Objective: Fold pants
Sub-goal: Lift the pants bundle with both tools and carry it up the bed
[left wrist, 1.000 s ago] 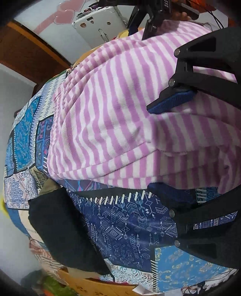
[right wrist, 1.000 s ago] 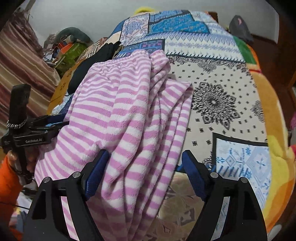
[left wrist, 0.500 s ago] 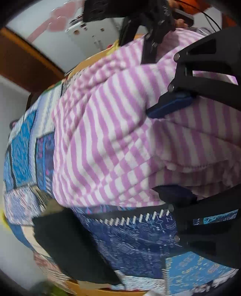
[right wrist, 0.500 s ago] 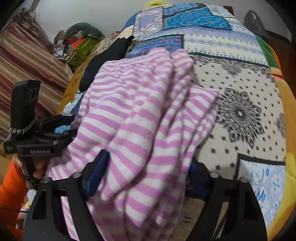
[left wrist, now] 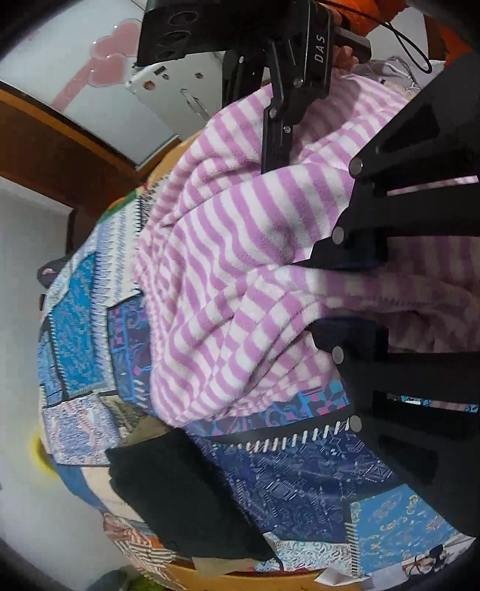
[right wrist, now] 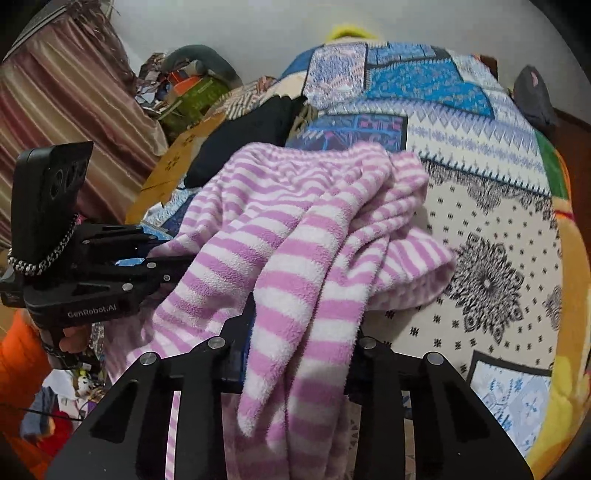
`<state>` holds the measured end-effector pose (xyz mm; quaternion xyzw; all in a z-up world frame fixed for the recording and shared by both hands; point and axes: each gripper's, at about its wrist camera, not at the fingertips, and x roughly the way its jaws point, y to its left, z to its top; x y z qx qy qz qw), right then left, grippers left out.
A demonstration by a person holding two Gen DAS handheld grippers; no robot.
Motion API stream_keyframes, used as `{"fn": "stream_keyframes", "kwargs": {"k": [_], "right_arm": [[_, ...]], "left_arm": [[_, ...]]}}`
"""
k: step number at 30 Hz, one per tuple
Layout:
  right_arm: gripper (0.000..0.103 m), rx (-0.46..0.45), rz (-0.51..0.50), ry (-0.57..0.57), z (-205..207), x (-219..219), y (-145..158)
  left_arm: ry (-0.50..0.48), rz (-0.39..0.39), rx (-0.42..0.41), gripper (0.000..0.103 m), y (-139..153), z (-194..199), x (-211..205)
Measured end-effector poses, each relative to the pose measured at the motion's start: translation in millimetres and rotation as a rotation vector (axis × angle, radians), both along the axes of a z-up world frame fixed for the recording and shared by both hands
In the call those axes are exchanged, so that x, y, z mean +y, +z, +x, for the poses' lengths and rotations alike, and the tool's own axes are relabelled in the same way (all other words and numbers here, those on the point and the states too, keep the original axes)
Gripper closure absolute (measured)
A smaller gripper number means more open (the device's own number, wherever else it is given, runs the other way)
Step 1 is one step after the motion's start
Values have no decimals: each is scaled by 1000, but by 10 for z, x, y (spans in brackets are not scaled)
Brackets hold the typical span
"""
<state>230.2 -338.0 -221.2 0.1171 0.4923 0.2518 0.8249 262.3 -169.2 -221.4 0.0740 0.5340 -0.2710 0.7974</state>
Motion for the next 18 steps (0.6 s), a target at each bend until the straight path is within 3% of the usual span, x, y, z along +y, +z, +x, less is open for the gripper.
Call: {"fn": "stream_keyframes", "kwargs": {"k": [11,18], "right_arm": [[75,-182,-14,-2,127,89,590],[75,-283,-24,28,352,309,871]], "left_arm": [[35,-46,-196,84,663,-74,153],[105,-72,-276,84,998,116,417]]}}
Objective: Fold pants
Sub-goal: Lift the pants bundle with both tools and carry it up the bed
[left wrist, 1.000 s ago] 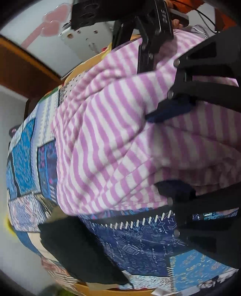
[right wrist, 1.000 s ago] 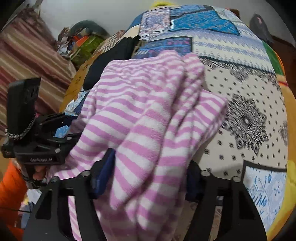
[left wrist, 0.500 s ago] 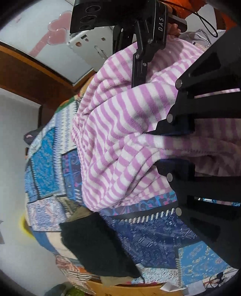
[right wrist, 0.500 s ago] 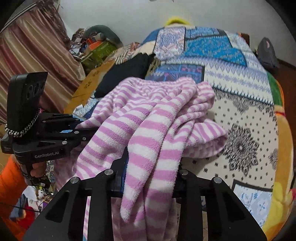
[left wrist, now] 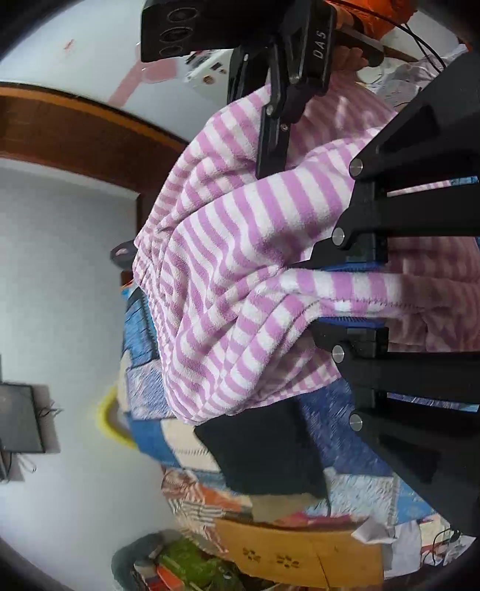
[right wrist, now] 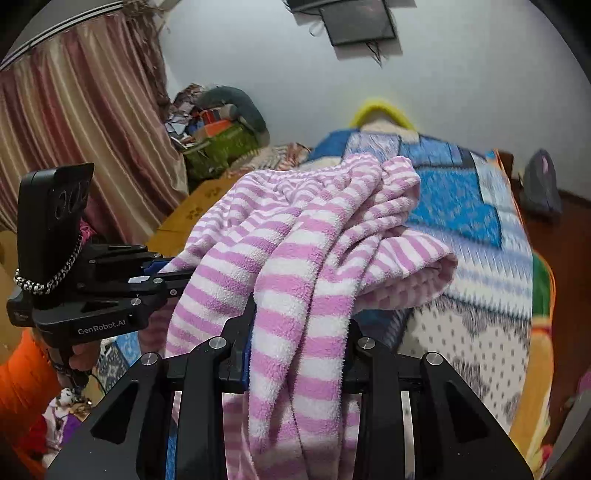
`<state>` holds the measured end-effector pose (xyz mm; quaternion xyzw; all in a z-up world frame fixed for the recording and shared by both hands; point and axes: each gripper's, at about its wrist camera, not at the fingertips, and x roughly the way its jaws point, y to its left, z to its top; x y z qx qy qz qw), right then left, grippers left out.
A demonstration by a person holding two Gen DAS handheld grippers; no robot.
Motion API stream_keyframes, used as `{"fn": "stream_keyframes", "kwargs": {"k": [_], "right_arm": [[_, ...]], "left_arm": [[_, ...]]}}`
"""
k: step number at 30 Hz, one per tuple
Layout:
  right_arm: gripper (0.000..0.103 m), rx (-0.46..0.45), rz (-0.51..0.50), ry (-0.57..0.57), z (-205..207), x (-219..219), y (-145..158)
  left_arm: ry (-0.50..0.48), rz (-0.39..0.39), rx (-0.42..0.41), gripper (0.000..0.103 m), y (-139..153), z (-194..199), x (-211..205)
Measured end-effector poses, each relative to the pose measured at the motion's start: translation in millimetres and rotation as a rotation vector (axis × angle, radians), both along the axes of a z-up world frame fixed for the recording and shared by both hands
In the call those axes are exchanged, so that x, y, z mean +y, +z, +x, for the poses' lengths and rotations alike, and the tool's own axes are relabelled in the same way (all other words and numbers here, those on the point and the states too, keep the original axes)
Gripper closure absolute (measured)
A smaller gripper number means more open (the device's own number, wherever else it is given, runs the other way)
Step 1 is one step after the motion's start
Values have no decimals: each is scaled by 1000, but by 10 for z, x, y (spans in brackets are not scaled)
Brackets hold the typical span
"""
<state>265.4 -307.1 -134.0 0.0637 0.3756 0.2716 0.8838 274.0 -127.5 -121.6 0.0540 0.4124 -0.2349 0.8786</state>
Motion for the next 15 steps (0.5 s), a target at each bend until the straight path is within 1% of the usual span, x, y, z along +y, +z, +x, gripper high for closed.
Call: {"fn": "stream_keyframes", "kwargs": {"k": [4,10,15], "right_arm": [[75,-40,-2,26,213,185,75],[75,-70,5,69,597,518,147],[75,-96,7,96,930,839,175]], "left_arm": [[49,-13,-42,84,143,147,229],[124,-9,-92,84,248,442,612],[183,-18,-100,84,267,755,922]]}}
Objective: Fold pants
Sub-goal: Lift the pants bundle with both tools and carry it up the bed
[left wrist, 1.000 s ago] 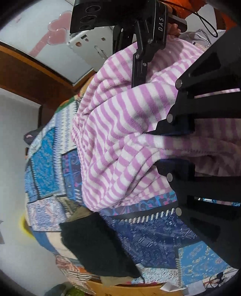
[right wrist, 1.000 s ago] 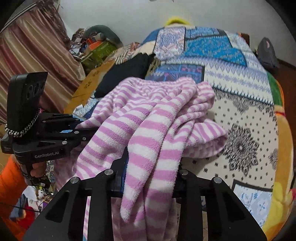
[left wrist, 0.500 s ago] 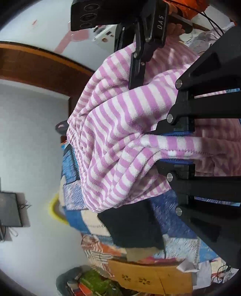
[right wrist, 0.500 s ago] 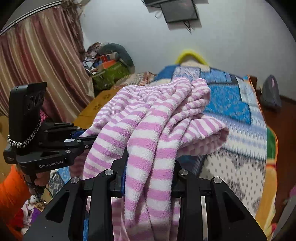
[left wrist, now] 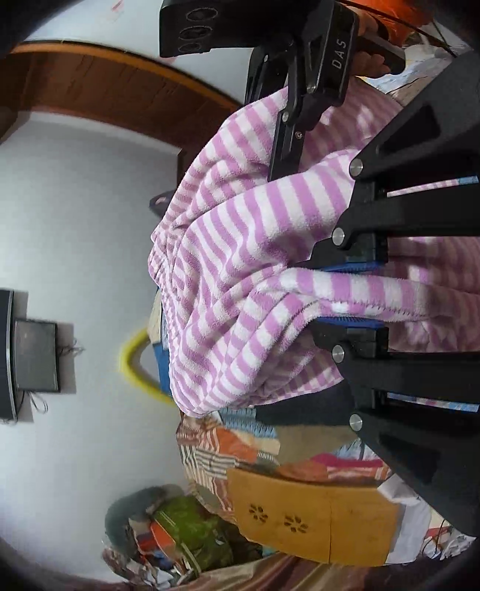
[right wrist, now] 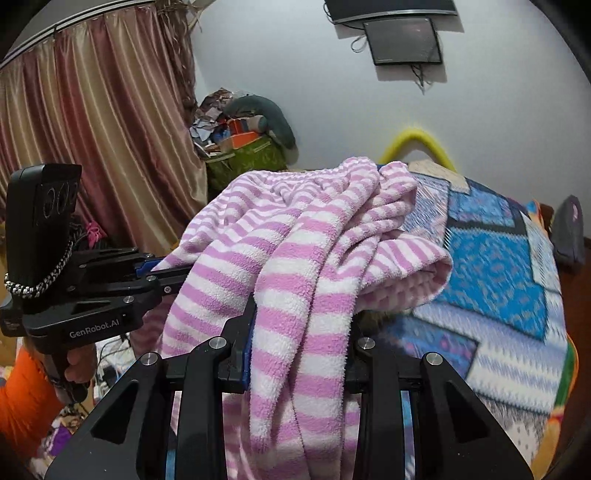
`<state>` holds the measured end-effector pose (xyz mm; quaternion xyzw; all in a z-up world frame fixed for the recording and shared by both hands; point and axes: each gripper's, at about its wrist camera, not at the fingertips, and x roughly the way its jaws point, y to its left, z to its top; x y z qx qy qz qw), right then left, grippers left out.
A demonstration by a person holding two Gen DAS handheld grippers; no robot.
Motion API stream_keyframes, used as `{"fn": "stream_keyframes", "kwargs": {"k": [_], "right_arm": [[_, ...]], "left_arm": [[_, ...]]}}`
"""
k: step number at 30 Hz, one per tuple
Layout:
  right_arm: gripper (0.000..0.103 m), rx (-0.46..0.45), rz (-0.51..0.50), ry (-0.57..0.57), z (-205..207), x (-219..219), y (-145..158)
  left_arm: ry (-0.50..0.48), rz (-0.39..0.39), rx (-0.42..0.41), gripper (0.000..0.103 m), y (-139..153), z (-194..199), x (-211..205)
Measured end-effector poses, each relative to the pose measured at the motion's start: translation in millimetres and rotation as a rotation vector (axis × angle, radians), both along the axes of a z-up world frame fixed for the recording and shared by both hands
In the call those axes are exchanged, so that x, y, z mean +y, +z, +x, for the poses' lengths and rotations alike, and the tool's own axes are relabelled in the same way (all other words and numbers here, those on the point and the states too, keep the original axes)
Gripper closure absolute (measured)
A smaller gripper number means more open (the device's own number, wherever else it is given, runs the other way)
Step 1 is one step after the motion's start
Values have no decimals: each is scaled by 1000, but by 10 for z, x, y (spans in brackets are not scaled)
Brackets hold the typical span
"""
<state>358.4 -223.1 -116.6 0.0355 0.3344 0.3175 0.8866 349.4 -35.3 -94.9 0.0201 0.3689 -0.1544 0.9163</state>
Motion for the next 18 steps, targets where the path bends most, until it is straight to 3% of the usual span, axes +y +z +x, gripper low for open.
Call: {"fn": "stream_keyframes", "kwargs": {"k": [9,18], "right_arm": [[75,-14,2,17,575,505,-80],[75,15,-22,6,1135,807,-485]], "left_arm": [[69,2,6,84,-146,660,470],[98,38,58,84,-657,1365,667]]}}
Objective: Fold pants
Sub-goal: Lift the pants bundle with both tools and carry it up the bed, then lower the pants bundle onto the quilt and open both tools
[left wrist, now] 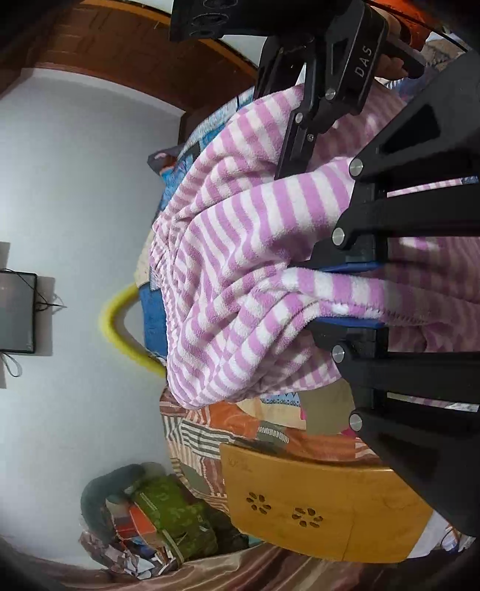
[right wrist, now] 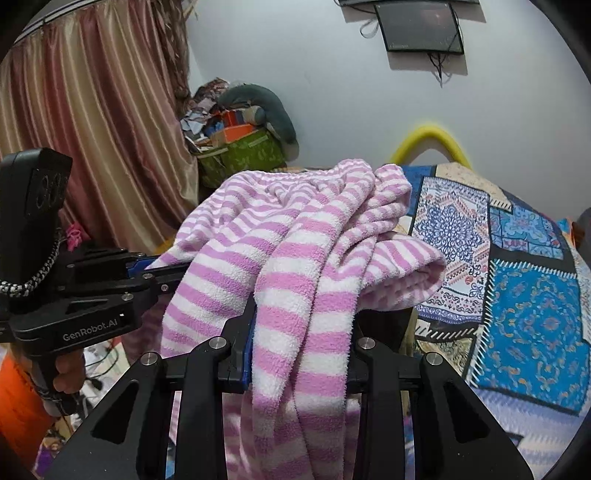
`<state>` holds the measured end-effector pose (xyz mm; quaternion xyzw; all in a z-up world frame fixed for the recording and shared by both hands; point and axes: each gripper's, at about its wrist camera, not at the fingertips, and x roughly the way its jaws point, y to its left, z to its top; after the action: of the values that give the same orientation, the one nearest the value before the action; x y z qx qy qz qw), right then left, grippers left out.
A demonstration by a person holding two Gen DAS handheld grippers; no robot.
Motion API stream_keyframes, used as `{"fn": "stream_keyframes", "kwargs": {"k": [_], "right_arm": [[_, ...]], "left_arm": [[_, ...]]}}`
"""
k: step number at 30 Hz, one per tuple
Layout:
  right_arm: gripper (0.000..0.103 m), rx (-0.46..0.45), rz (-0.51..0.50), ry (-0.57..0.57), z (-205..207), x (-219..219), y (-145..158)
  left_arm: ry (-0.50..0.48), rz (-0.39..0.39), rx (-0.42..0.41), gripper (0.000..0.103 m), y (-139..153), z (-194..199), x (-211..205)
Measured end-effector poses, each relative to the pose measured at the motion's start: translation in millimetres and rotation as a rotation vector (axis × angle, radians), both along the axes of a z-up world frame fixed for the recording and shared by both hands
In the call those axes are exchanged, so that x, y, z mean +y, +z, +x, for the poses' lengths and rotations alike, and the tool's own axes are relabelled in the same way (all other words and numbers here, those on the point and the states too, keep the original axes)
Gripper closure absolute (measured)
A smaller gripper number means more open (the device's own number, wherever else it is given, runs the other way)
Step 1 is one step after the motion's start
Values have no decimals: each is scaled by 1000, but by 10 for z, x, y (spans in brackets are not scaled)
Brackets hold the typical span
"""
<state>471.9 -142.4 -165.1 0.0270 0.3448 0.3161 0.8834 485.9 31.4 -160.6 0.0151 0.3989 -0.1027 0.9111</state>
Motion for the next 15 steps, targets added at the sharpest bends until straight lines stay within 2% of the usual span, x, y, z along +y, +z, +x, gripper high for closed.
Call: {"fn": "stream_keyframes", "kwargs": {"k": [5,10,12,15], "right_arm": [[75,44,-5,-24,291,69,-304],[74,104,-64,-65,522,125,-689],[74,120,-84,-82,541,100,-806],[73,132,-116,-91,526,40,-896]], "left_arm": [[27,23,50,84,-421,350,28],[88,55,150,84,-960,659,151],[95,32,170,81,-1090,695,244],[88,-13,160,76,-1112,674,347]]}}
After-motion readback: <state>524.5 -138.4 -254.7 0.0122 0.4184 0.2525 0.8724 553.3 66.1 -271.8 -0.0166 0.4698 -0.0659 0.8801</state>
